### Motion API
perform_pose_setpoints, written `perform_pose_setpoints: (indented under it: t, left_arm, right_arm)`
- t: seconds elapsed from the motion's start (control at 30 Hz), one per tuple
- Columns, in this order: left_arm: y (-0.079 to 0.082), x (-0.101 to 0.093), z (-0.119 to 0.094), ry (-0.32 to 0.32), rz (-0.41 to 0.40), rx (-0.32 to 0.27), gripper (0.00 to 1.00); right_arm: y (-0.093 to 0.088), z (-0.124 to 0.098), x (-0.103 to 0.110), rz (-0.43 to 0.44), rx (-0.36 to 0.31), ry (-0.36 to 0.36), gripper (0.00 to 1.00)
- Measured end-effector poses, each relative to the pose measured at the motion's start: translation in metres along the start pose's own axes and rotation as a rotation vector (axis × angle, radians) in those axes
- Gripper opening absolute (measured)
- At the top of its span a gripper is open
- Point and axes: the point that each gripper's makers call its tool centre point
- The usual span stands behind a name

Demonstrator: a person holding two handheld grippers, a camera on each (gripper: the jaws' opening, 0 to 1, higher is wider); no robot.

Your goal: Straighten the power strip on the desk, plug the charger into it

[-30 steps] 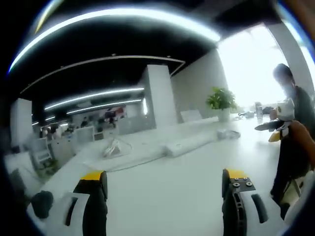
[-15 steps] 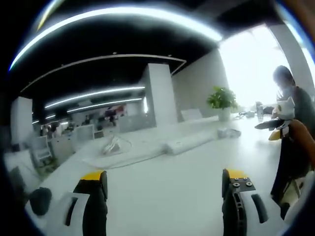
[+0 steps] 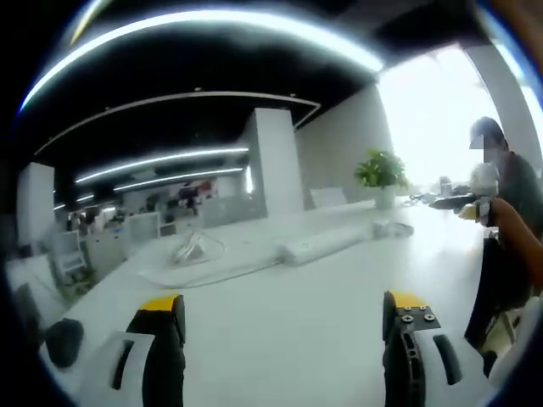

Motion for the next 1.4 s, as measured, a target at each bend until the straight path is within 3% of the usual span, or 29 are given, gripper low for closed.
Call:
perform_pose_setpoints:
  t: [0.2, 0.47, 0.73, 1.1, 1.23, 1.4]
  left_arm:
    - [0.0, -0.001, 0.0, -0.003, -0.001, -0.004, 0.99]
    - [0.001, 0.001, 0.0, -0.004, -0.003, -0.003, 0.99]
    - [0.002, 0.0, 0.001, -0.012, -0.015, 0.0, 0.99]
    - [0.008, -0.006, 0.008, -0.037, -0.043, 0.007, 0.99]
    - [0.009, -0.009, 0.012, -0.045, -0.043, 0.009, 0.99]
    - [0.009, -0.012, 0.015, -0.056, -0.041, 0.011, 0.99]
  right_arm:
    - [0.023, -0.001, -0.018, -0.013, -0.024, 0.005, 1.0]
    - [0.041, 0.001, -0.041, -0.008, -0.018, -0.025, 1.0]
    - [0.062, 0.017, -0.054, 0.023, -0.042, 0.038, 1.0]
    - [0.074, 0.037, -0.066, 0.021, -0.065, 0.092, 1.0]
    - [0.089, 0.041, -0.079, -0.002, -0.136, 0.079, 1.0]
    - [0.094, 0.046, -0.096, -0.008, -0.167, 0.051, 1.0]
Point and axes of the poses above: the point that each gripper's makers call its tool centre point, and the gripper's own axes: z roughly forward along the fingers, x roughly to its left, y roughly out of its top, and after that the axes turned 12 degrees about x, right-handed
